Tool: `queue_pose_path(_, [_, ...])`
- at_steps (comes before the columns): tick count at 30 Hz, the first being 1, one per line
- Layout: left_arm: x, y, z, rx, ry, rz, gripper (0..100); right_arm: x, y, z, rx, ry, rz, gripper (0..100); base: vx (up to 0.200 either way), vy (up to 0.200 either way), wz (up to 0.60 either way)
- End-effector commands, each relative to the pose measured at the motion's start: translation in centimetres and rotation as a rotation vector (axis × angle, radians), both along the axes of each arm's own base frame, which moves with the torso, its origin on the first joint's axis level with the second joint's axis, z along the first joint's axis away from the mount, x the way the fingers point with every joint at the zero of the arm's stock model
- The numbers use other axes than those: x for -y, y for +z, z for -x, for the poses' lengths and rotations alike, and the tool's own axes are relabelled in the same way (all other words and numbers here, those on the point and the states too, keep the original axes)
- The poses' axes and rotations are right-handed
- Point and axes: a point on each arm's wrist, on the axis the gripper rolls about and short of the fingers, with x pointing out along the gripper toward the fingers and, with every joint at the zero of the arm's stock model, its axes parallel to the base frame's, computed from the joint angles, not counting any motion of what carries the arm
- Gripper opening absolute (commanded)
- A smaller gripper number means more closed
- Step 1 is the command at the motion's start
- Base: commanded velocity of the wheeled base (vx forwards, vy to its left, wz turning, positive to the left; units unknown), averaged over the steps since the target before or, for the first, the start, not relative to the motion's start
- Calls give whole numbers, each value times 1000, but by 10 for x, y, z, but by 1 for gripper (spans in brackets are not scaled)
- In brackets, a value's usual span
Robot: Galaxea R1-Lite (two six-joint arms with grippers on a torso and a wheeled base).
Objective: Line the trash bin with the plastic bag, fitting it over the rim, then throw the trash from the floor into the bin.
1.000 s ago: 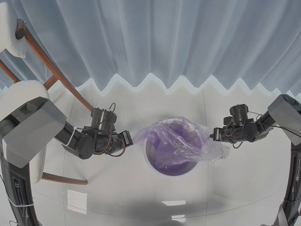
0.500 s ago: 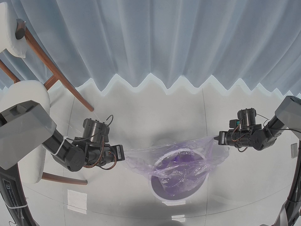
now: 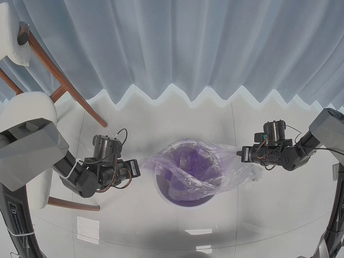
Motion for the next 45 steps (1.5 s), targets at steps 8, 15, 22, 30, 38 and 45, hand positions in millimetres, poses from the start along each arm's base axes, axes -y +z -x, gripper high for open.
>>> queue_pose_path(8, [-14, -10, 2, -11, 37, -4, 100, -6, 2, -11, 56, -30, -73, 100, 0, 0, 0])
queue_pose_path(15, [-27, 32, 3, 151, 126, 121, 100, -1, 25, -11, 140, -110, -219, 100, 0, 0, 0])
queue_pose_path(22, [-34, 81, 65, 181, 94, 230, 100, 31, 31, 2, 114, -205, -244, 100, 0, 0, 0])
queue_pose_path(30, [24, 105, 112, -50, -91, 500, 100, 33, 11, 25, 93, -230, -210, 100, 0, 0, 0])
queue_pose_path(38, [61, 88, 85, -228, -66, 581, 100, 33, -7, 48, 114, -248, -194, 100, 0, 0, 0])
queue_pose_path(45, [81, 66, 55, -367, 35, 598, 100, 29, -10, 51, 124, -260, -181, 100, 0, 0, 0])
